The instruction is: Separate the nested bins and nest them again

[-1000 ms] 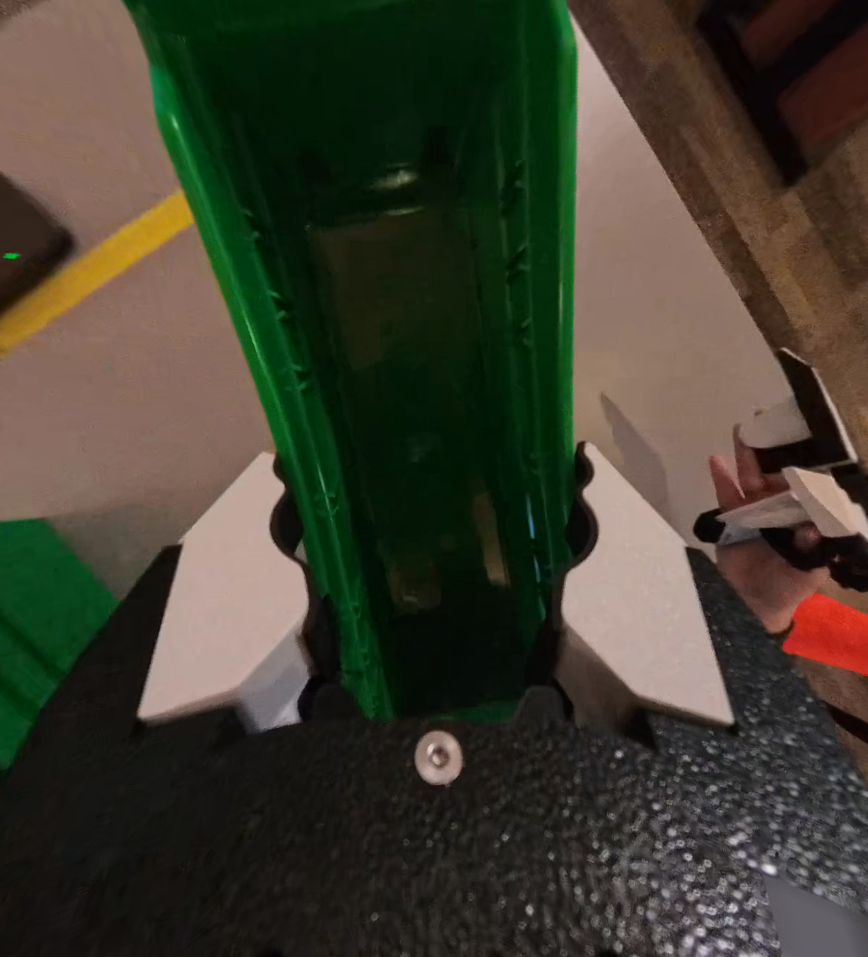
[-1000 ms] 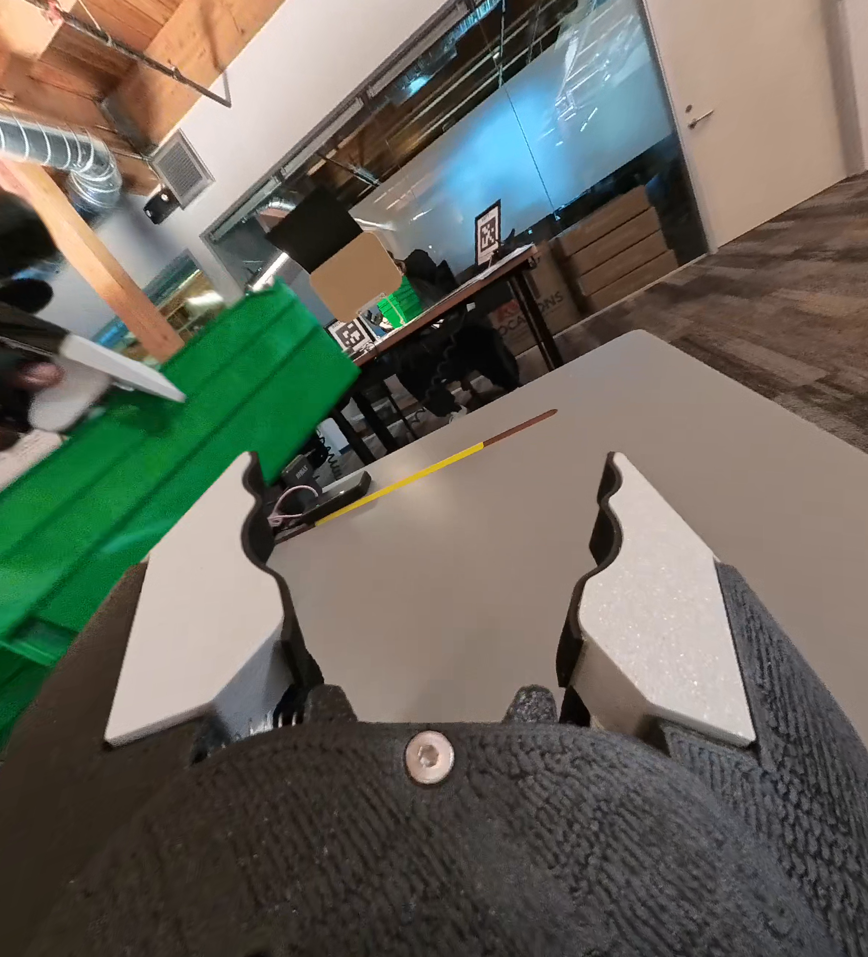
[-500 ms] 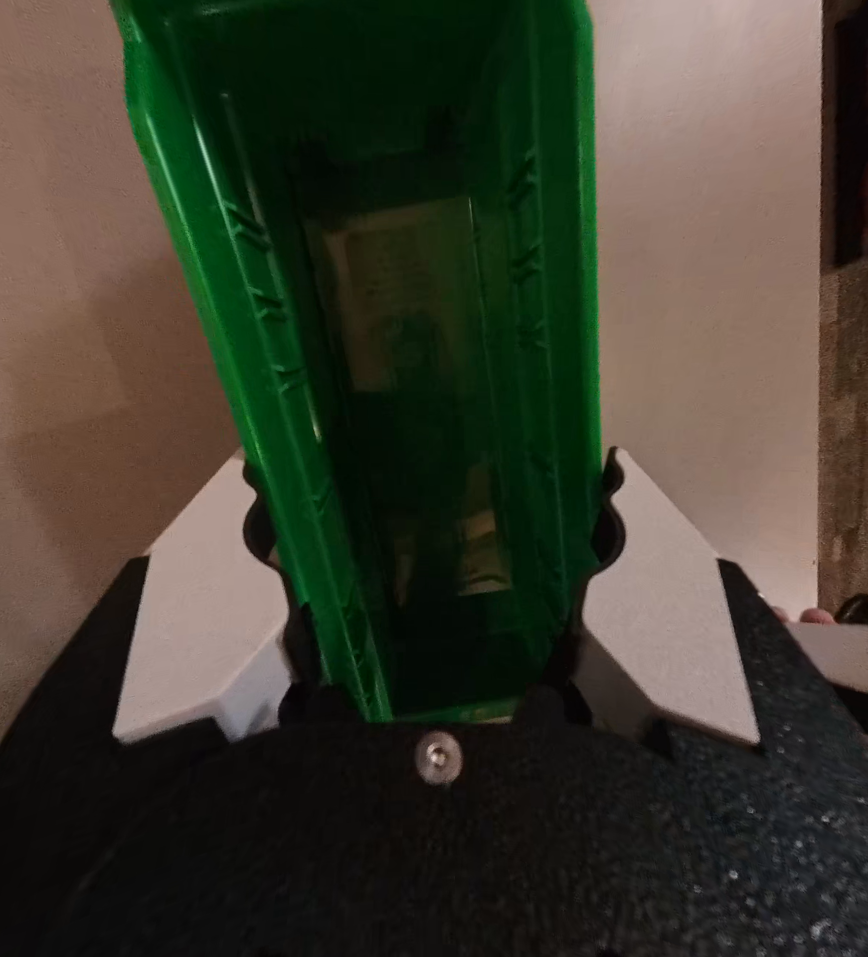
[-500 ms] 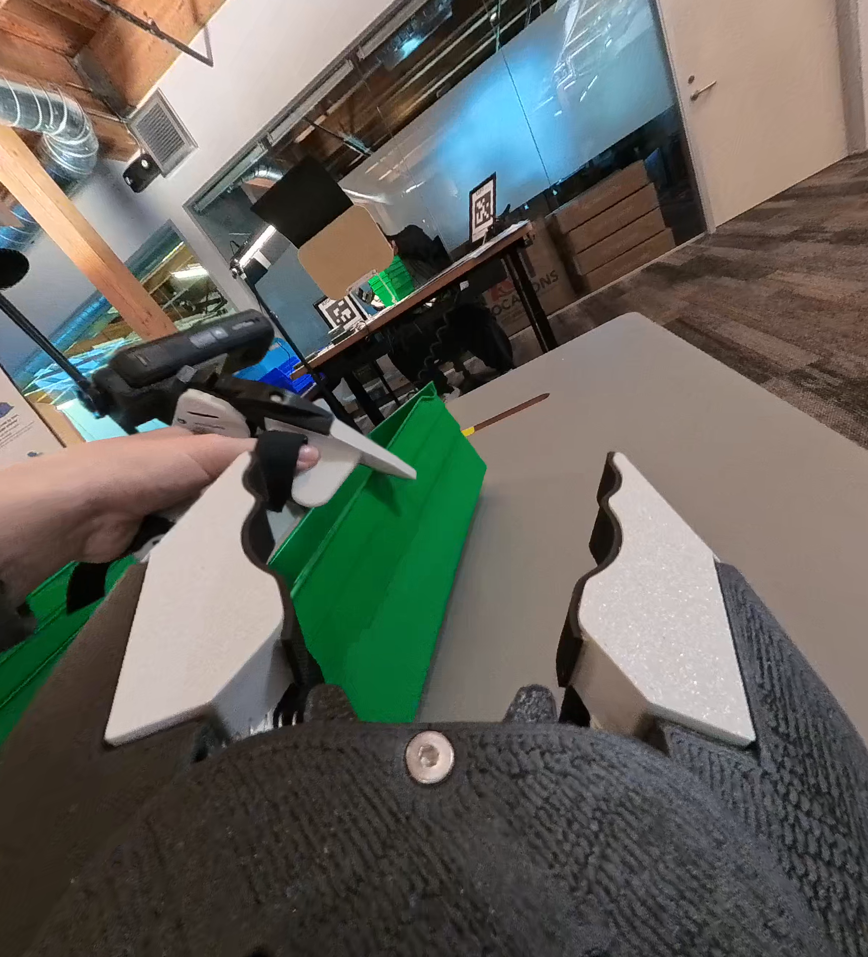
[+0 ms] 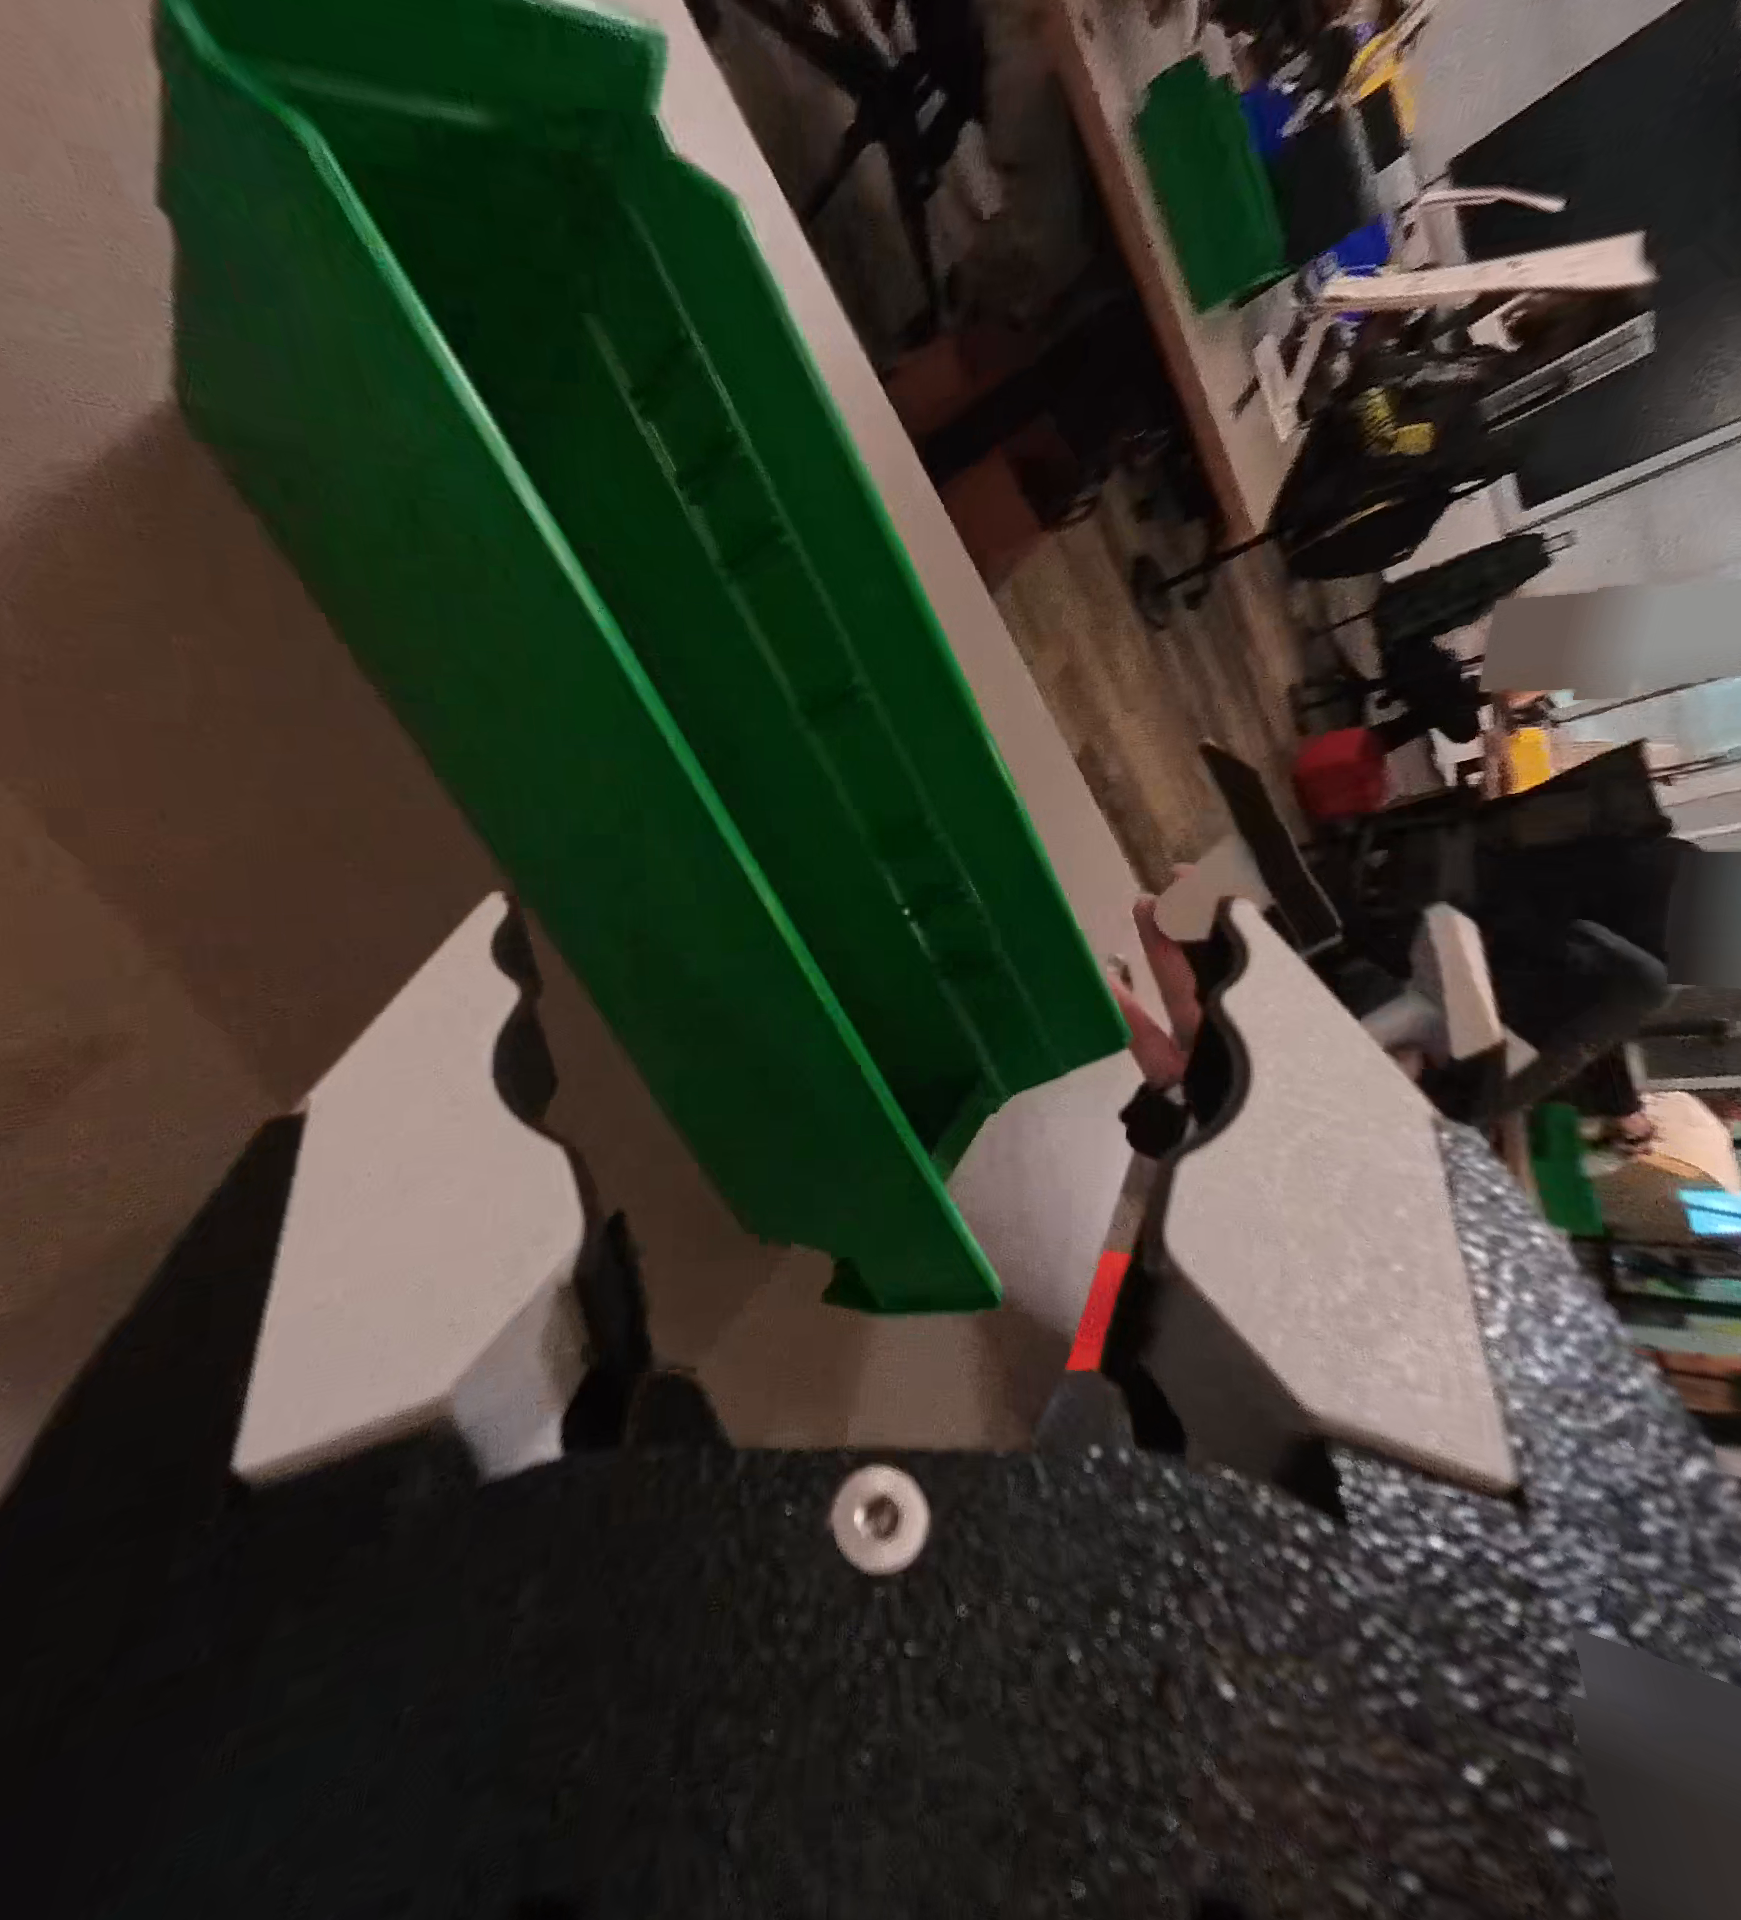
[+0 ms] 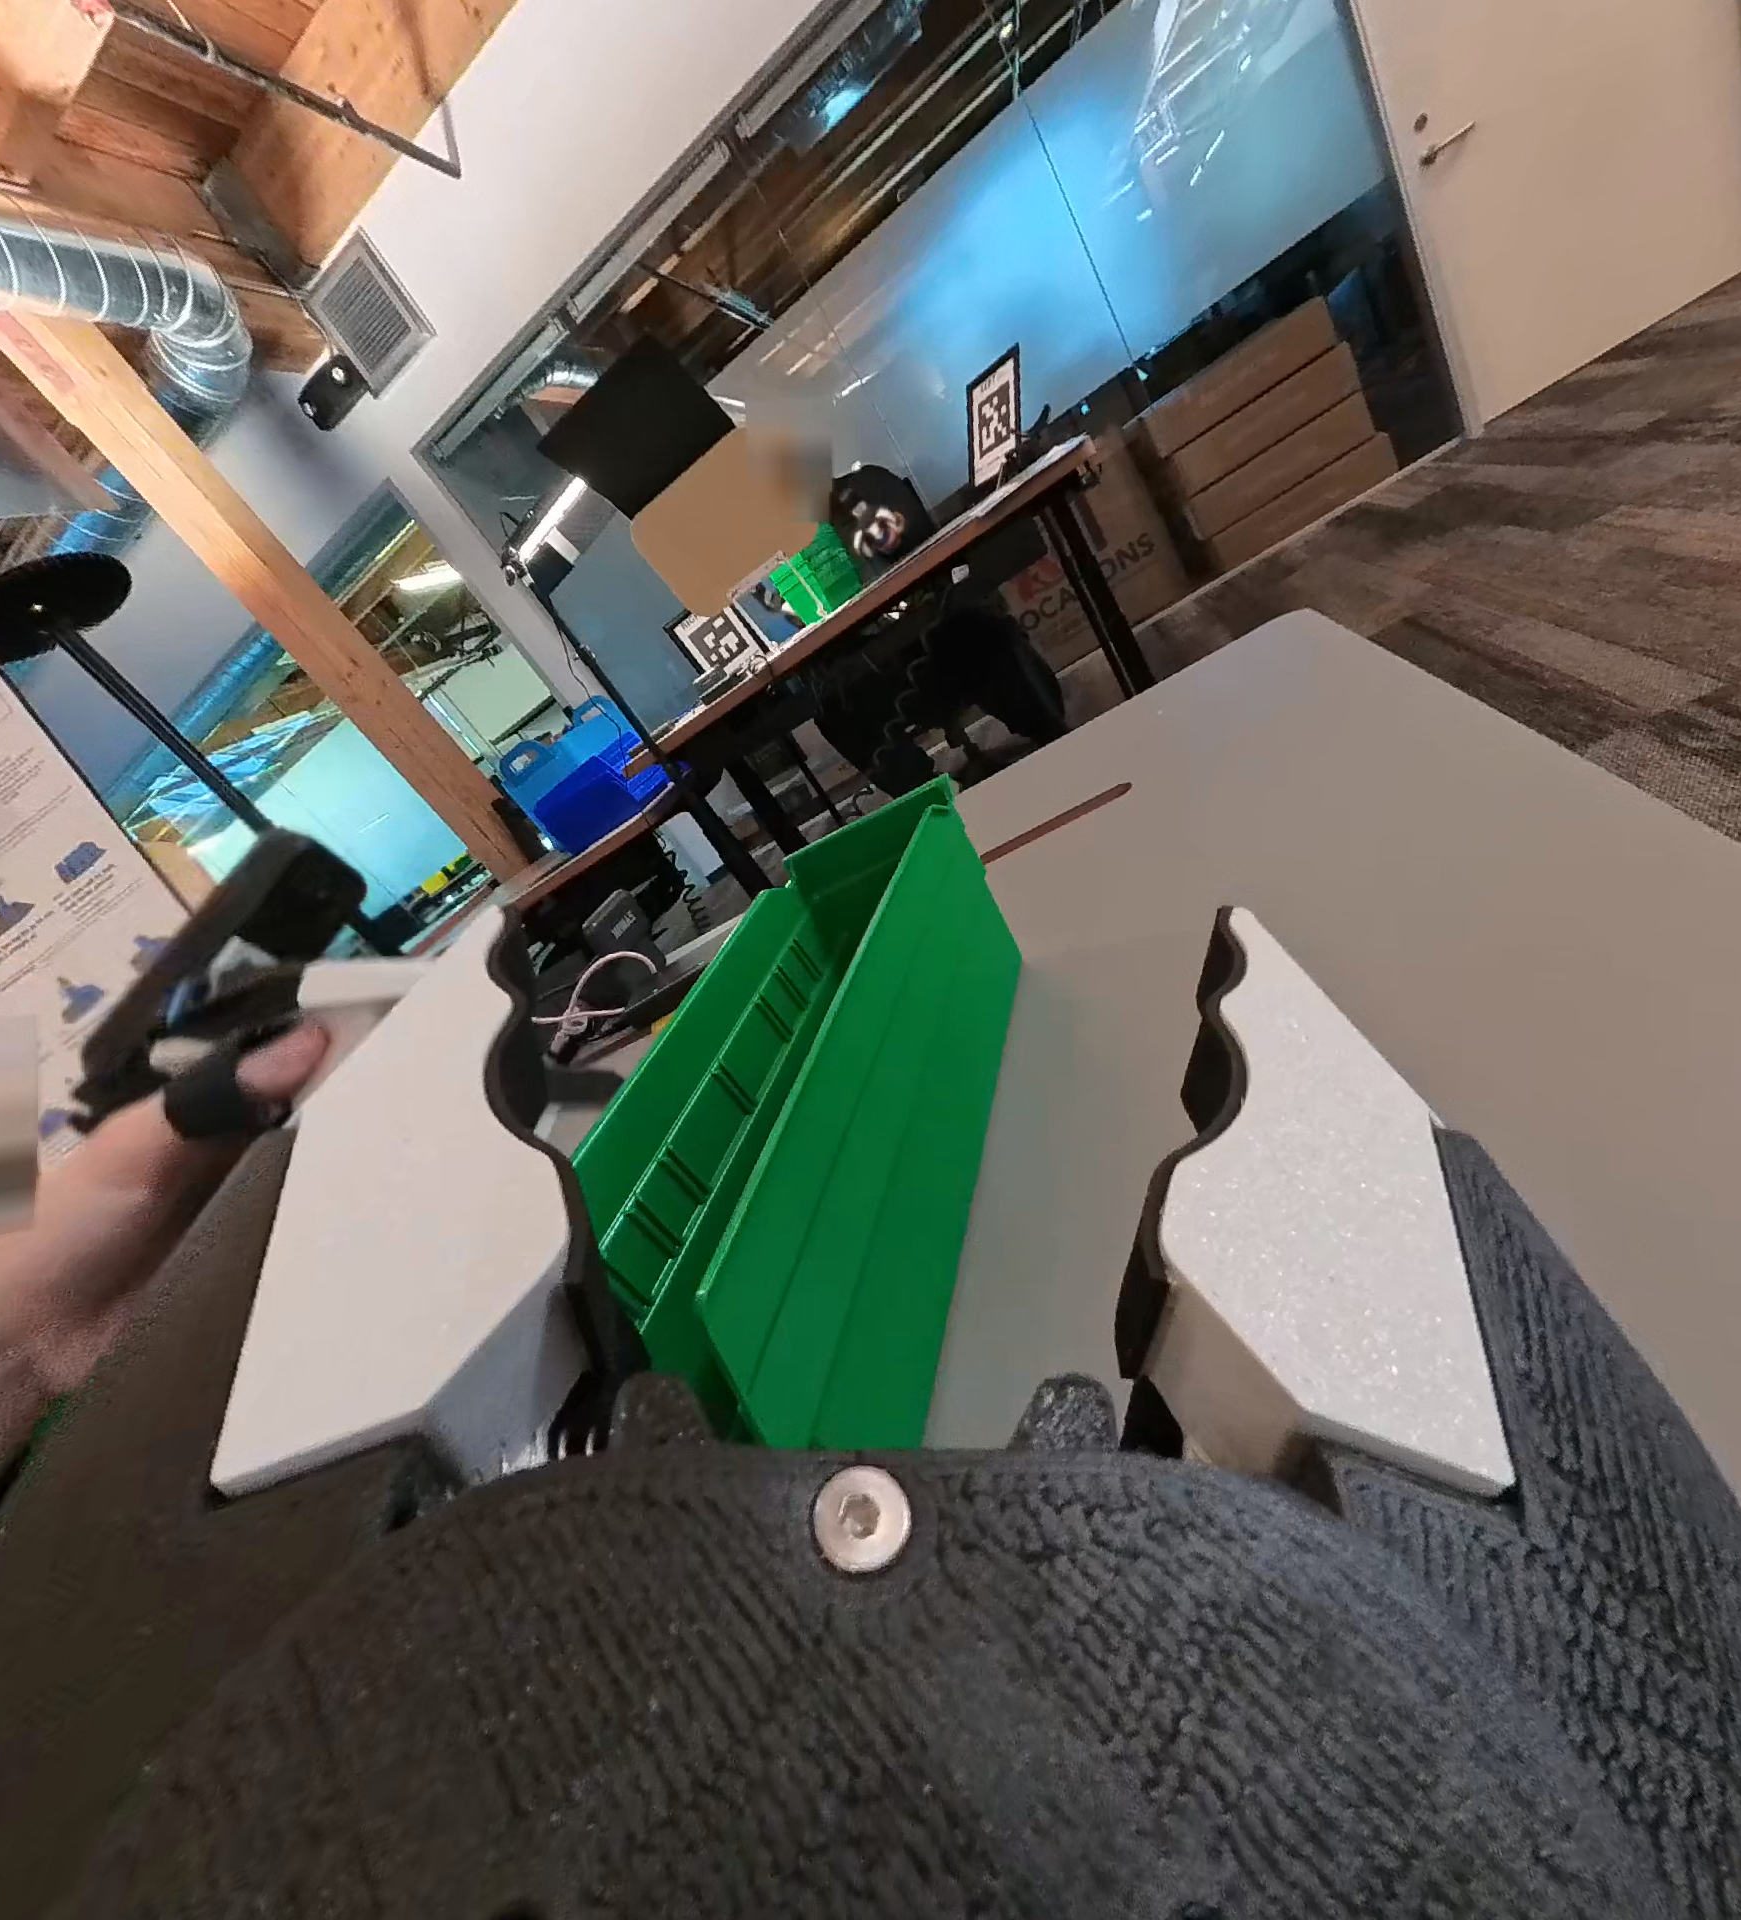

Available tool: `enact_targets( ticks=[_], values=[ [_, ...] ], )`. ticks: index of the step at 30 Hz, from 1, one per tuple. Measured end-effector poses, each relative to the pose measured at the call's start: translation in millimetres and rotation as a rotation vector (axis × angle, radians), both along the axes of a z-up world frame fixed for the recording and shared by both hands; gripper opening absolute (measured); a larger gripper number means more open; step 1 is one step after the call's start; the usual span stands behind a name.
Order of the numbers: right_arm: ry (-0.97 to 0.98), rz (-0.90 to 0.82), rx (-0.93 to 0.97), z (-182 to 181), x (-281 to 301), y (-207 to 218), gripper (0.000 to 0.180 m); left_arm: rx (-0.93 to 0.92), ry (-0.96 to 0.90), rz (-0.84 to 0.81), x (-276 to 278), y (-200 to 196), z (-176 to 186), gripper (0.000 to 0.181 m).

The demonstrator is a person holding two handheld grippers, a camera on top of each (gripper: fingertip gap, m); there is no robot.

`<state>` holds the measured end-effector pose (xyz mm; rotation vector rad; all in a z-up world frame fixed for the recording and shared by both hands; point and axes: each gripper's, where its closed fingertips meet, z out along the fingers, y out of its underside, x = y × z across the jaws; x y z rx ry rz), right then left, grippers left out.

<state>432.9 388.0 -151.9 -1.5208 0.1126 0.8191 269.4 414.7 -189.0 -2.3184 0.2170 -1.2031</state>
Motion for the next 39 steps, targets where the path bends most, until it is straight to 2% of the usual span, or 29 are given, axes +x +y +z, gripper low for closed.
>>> enact_targets(
  ticks=[2,4,5,8,13,17,25,27,29,31,35,39],
  values=[
    [0.004,-0.002,-0.003,-1.5,0.3,1.0,0.125,0.004,-0.052,-0.021,5.2,-12.0,-13.9,0.104],
    [0.006,-0.001,-0.01,-3.6,0.6,1.7,0.125,0.064,-0.09,-0.034,12.5,-16.5,-19.8,0.063],
    [0.005,-0.001,-0.013,-4.6,1.1,2.0,0.125,0.104,-0.082,-0.007,12.9,-13.8,-22.6,0.057],
    [0.007,-0.007,-0.017,-5.9,3.8,2.6,0.125,0.168,-0.091,0.013,22.8,-12.6,-23.7,0.05],
    [0.018,-0.009,-0.02,-7.3,6.0,4.0,0.125,0.169,-0.089,0.006,42.0,-9.6,-28.7,0.037],
    [0.017,0.003,-0.032,-11.6,2.6,6.1,0.124,0.184,-0.067,0.012,47.9,0.7,-29.0,0.036],
    [0.019,0.017,-0.017,-6.1,0.5,3.6,0.124,0.304,-0.16,0.129,27.5,7.7,6.4,0.101],
    [0.022,0.014,-0.008,-2.8,2.8,2.0,0.124,0.38,-0.061,0.102,13.6,-3.2,16.2,0.113],
    [0.034,0.007,0.002,0.5,6.2,1.2,0.124,0.442,0.116,0.063,-9.8,-17.9,23.5,0.128],
    [0.051,0.007,0.008,2.4,7.8,0.7,0.124,0.47,0.283,0.08,-44.7,-23.0,37.9,0.153],
    [0.063,0.017,0.004,2.4,5.7,0.0,0.124,0.412,0.463,0.146,-129.0,-26.4,75.5,0.159],
    [0.059,0.023,-0.001,1.6,2.2,0.8,0.124,0.16,0.749,0.263,-243.5,-28.0,68.1,0.159]
  ],
)
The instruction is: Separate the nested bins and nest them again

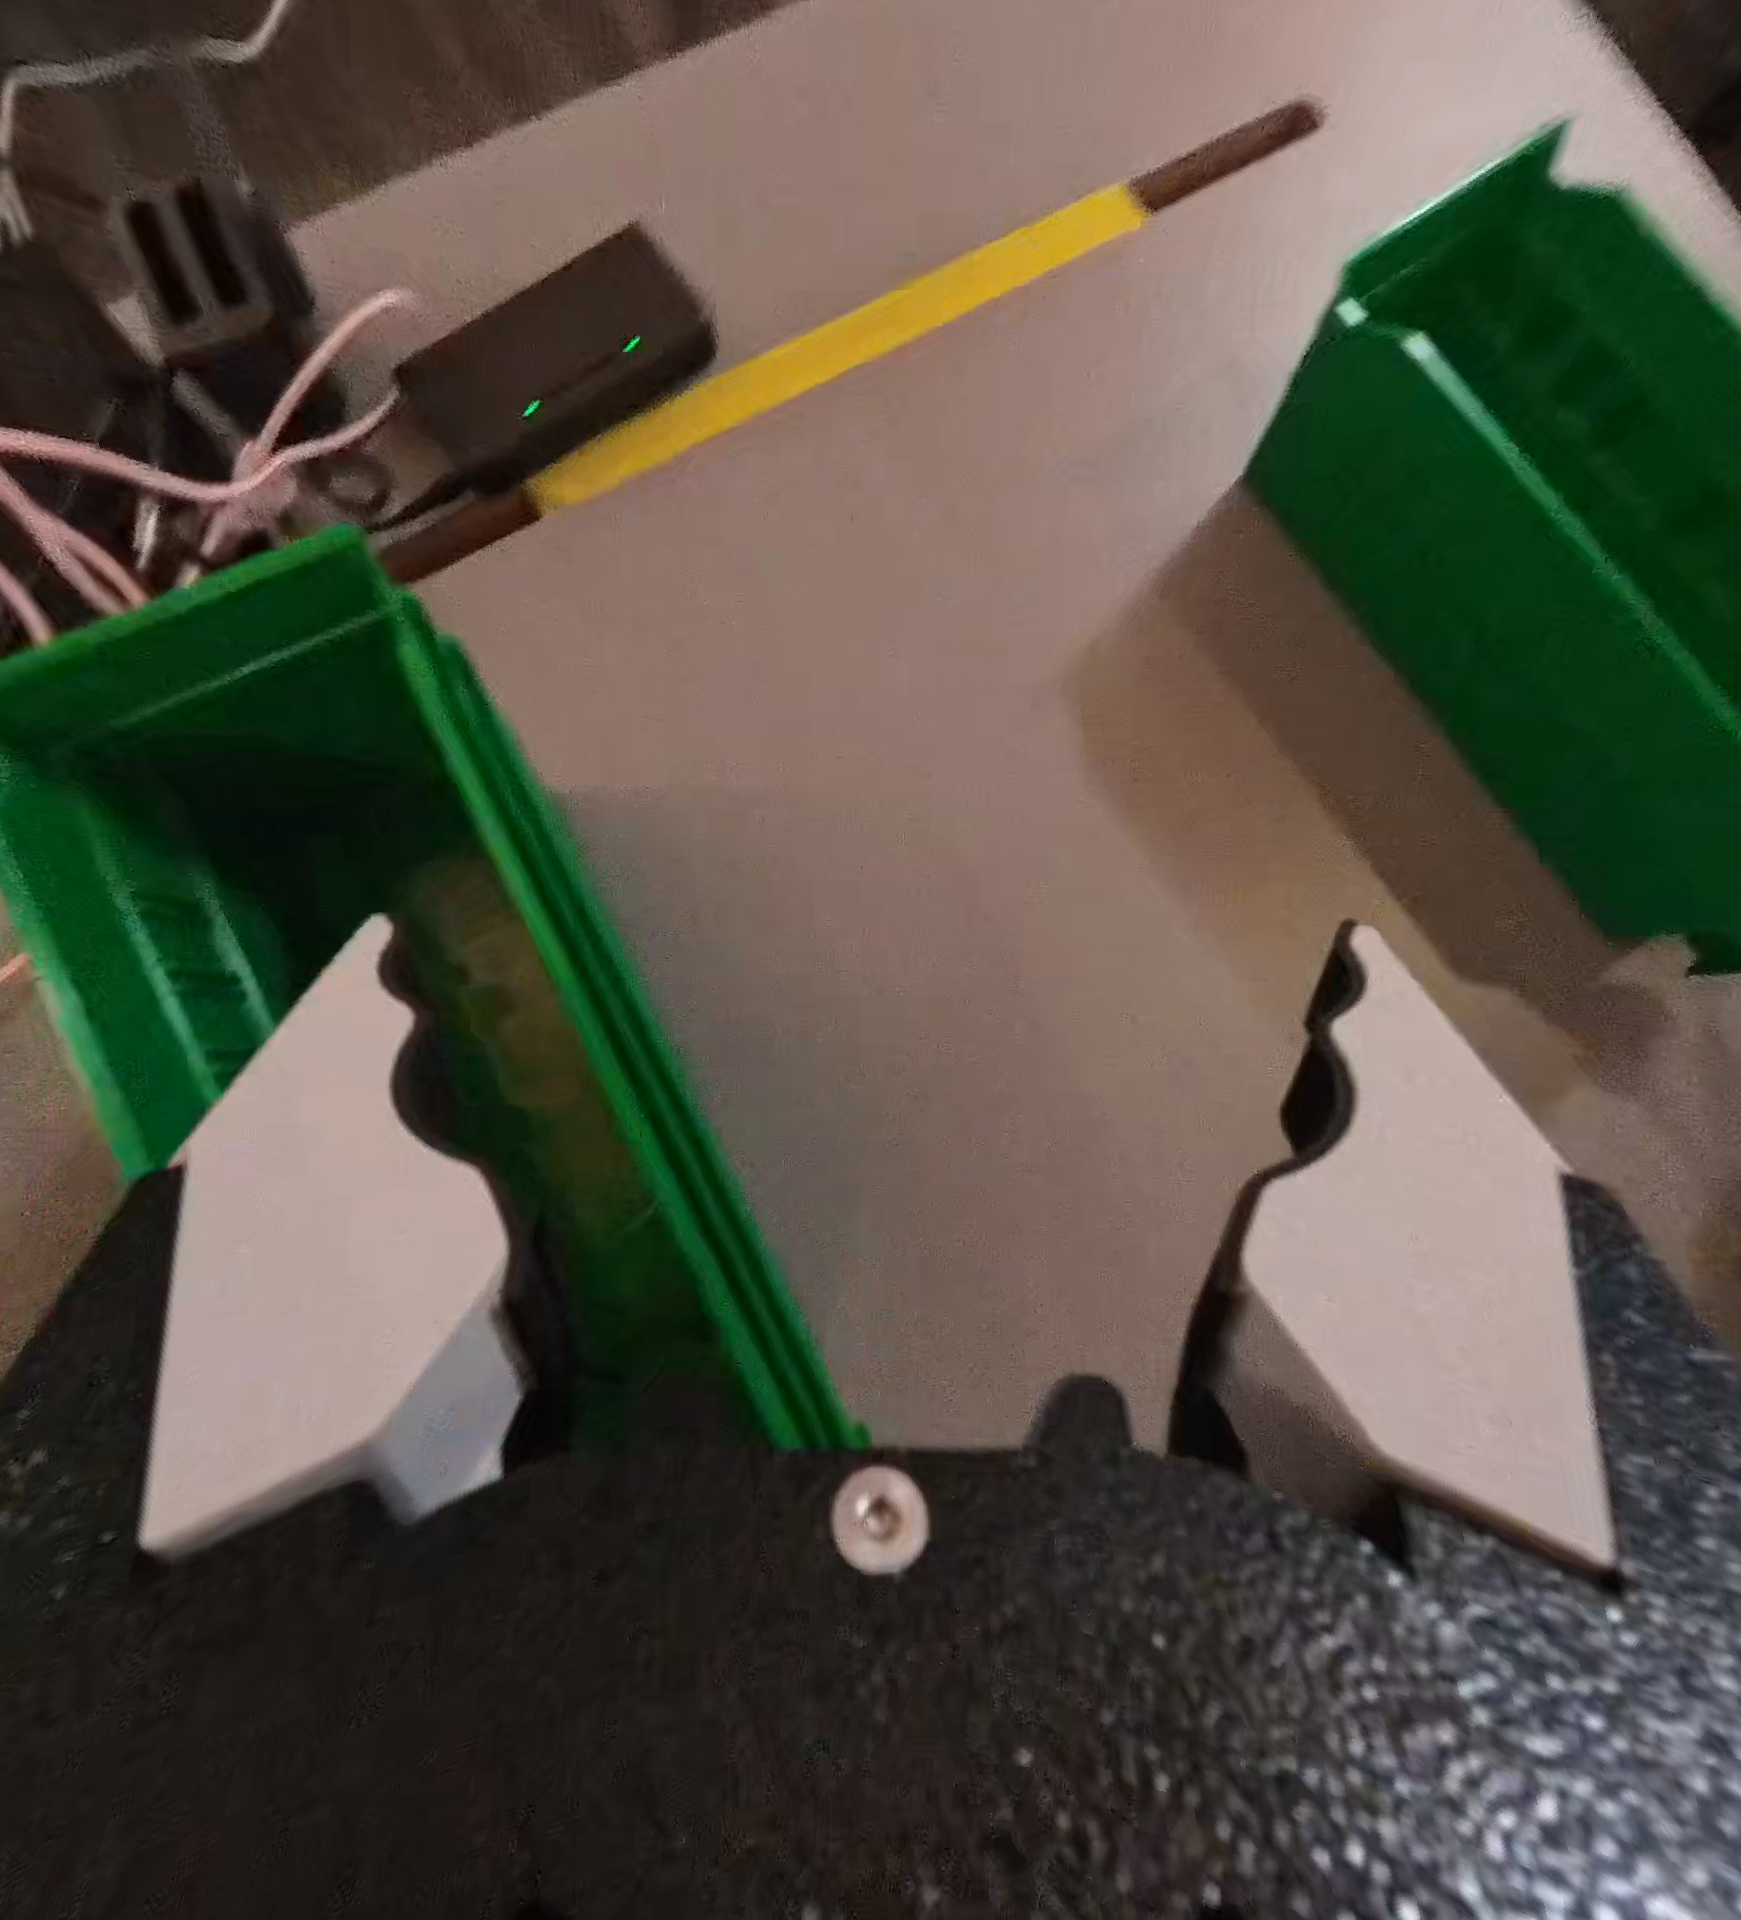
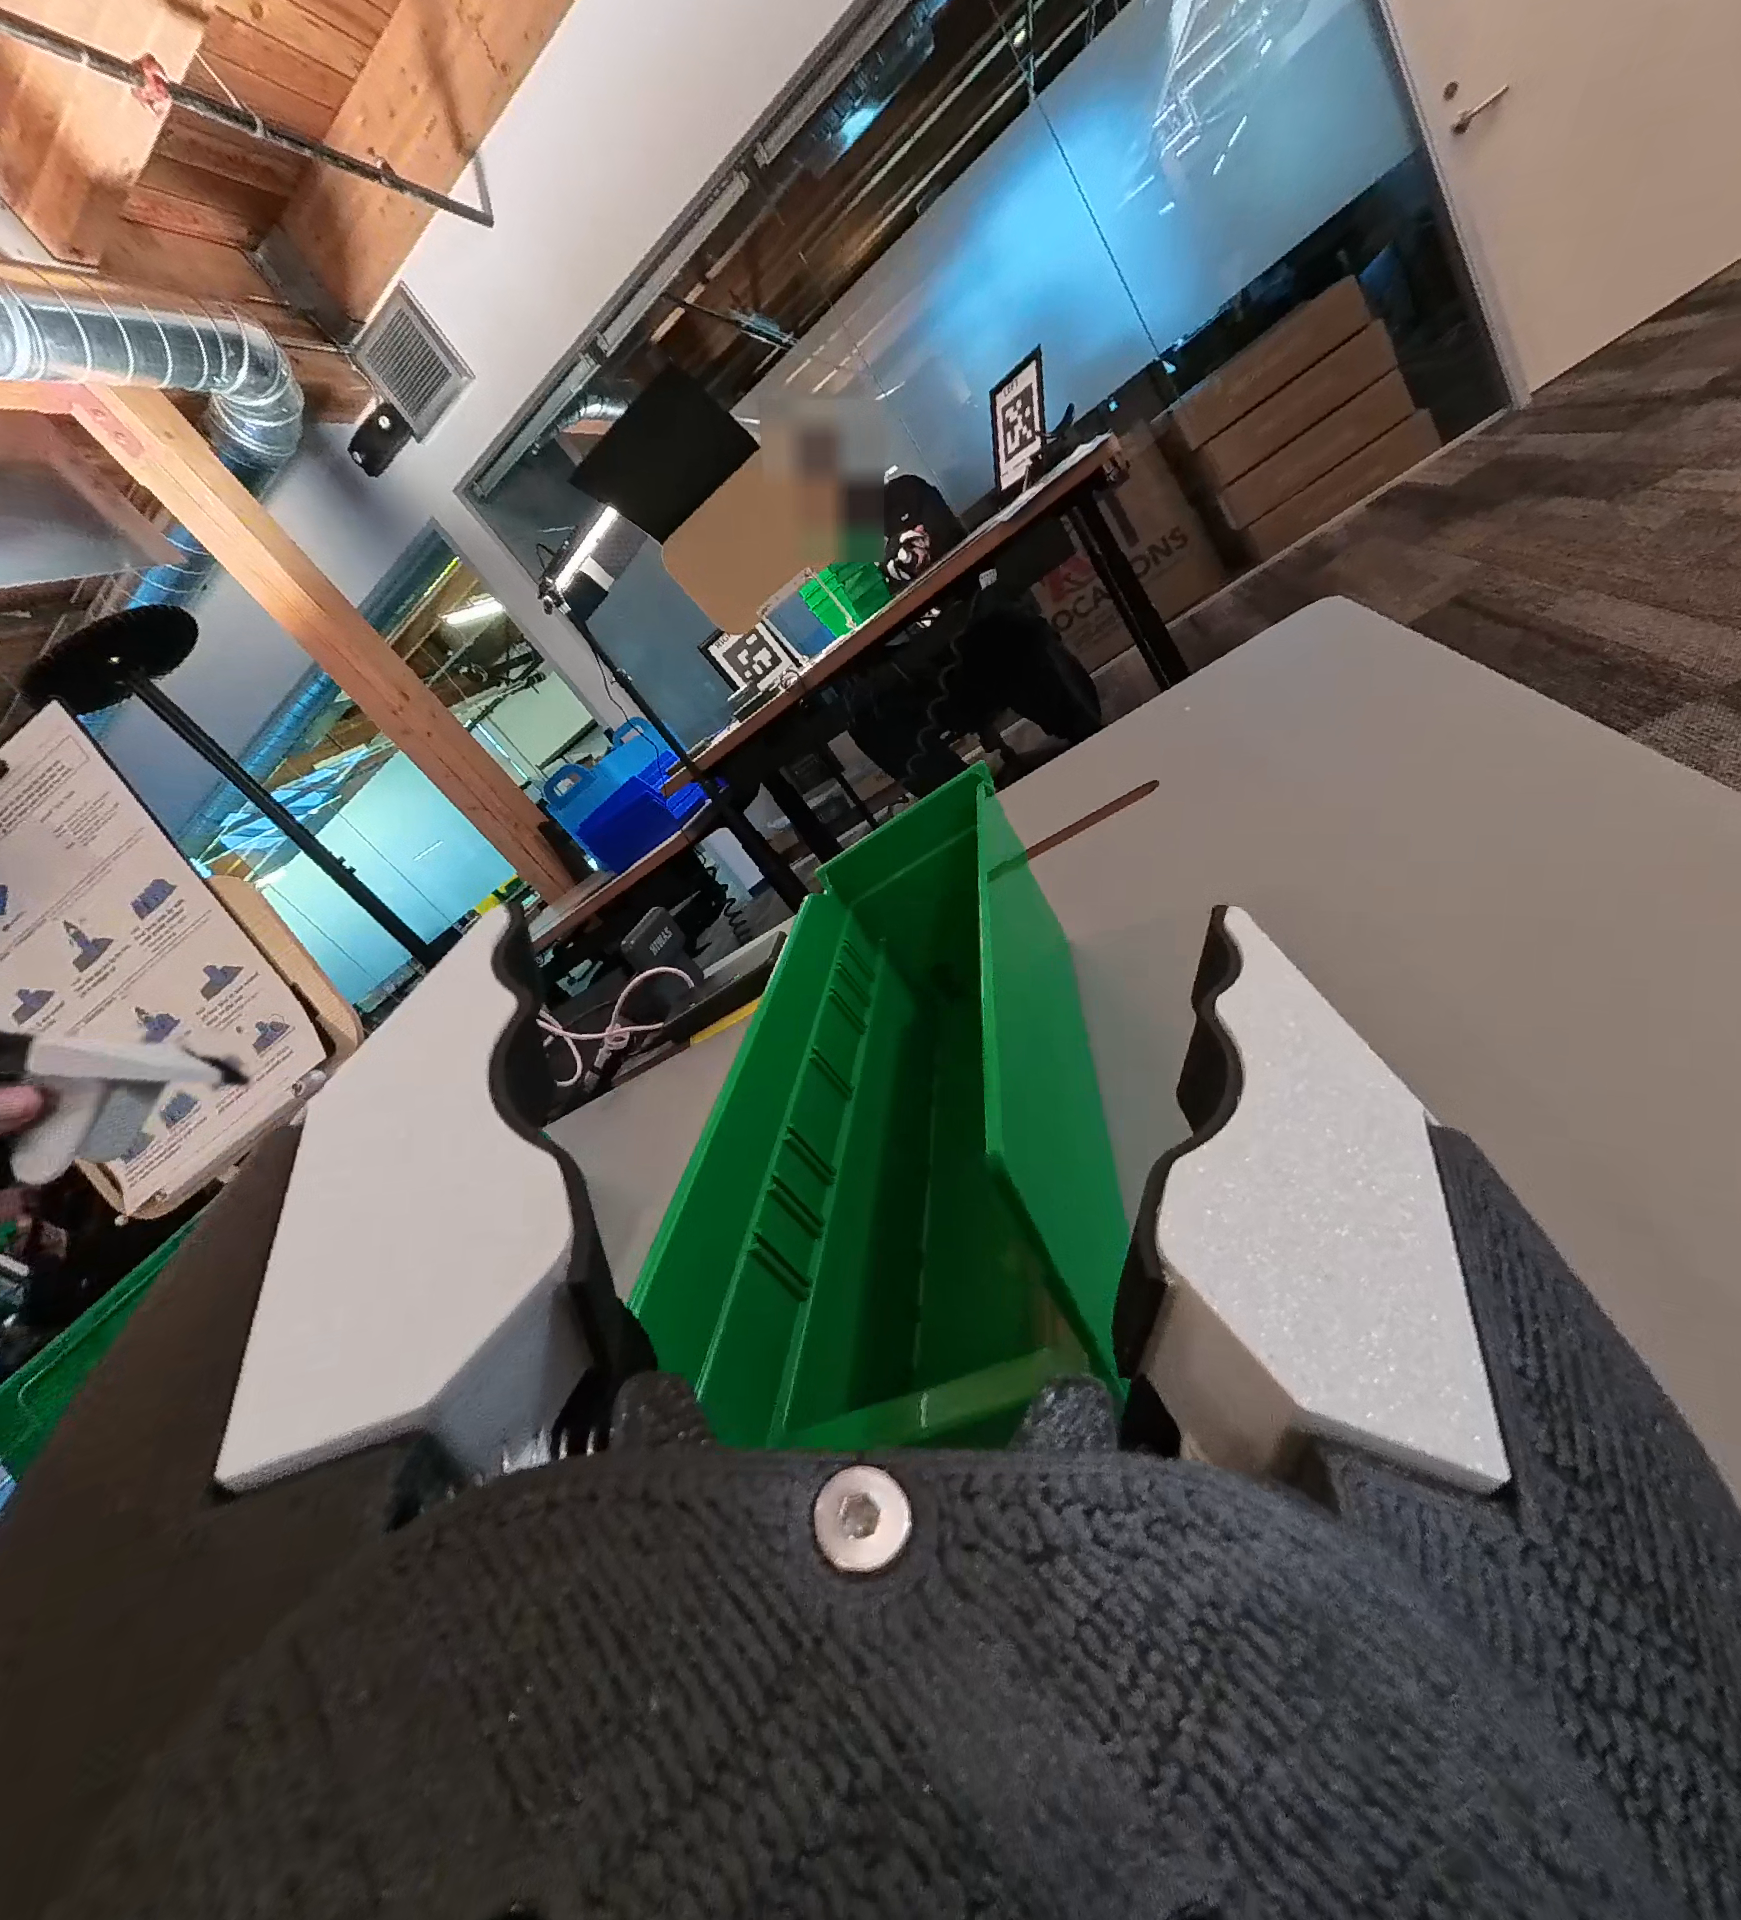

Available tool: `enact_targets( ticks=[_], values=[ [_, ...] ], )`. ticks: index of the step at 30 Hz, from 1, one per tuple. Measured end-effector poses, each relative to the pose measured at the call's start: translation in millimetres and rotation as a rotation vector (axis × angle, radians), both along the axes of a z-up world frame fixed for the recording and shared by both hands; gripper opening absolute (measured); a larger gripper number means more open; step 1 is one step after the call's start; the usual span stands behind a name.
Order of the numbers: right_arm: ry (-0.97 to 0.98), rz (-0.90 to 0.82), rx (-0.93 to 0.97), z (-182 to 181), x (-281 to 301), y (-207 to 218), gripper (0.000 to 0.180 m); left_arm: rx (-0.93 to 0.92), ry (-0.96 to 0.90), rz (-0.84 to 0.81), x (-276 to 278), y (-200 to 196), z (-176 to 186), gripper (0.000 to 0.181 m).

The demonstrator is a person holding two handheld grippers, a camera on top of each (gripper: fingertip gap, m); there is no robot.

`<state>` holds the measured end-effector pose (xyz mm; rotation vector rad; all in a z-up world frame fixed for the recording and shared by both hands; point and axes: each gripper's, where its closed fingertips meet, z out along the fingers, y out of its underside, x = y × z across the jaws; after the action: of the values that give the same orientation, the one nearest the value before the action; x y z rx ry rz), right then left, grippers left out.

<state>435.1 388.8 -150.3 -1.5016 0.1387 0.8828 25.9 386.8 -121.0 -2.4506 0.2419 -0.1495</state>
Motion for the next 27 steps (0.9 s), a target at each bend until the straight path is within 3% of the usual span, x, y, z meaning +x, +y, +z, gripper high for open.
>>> enact_targets(
  ticks=[2,8,14,19,22,24,25,27],
  values=[
    [0.001,0.007,-0.004,-1.0,-1.8,0.5,0.124,-0.065,-0.024,0.025,-29.5,-3.5,-4.4,0.146],
    [0.007,0.016,-0.018,-4.8,-2.3,1.8,0.124,-0.24,-0.024,0.234,-98.8,-19.3,-36.9,0.159],
    [0.017,0.028,-0.029,-7.5,-3.4,2.9,0.124,-0.301,-0.044,0.257,-110.4,-21.9,-65.4,0.157],
    [0.015,0.029,-0.033,-8.6,-4.3,4.0,0.124,-0.263,-0.095,0.253,-113.1,-17.9,-57.4,0.114],
    [0.018,0.035,-0.039,-10.4,-5.3,4.8,0.124,-0.255,-0.123,0.243,-114.0,-20.0,-56.7,0.115],
    [0.021,0.036,-0.042,-11.0,-5.0,5.0,0.124,-0.283,-0.129,0.244,-111.9,-24.7,-62.6,0.139],
    [0.022,0.036,-0.043,-11.1,-4.9,4.8,0.124,-0.316,-0.123,0.237,-110.2,-28.9,-68.1,0.141],
    [0.023,0.037,-0.044,-11.2,-4.6,4.3,0.124,-0.308,-0.125,0.225,-107.1,-28.5,-69.5,0.124]
  ],
)
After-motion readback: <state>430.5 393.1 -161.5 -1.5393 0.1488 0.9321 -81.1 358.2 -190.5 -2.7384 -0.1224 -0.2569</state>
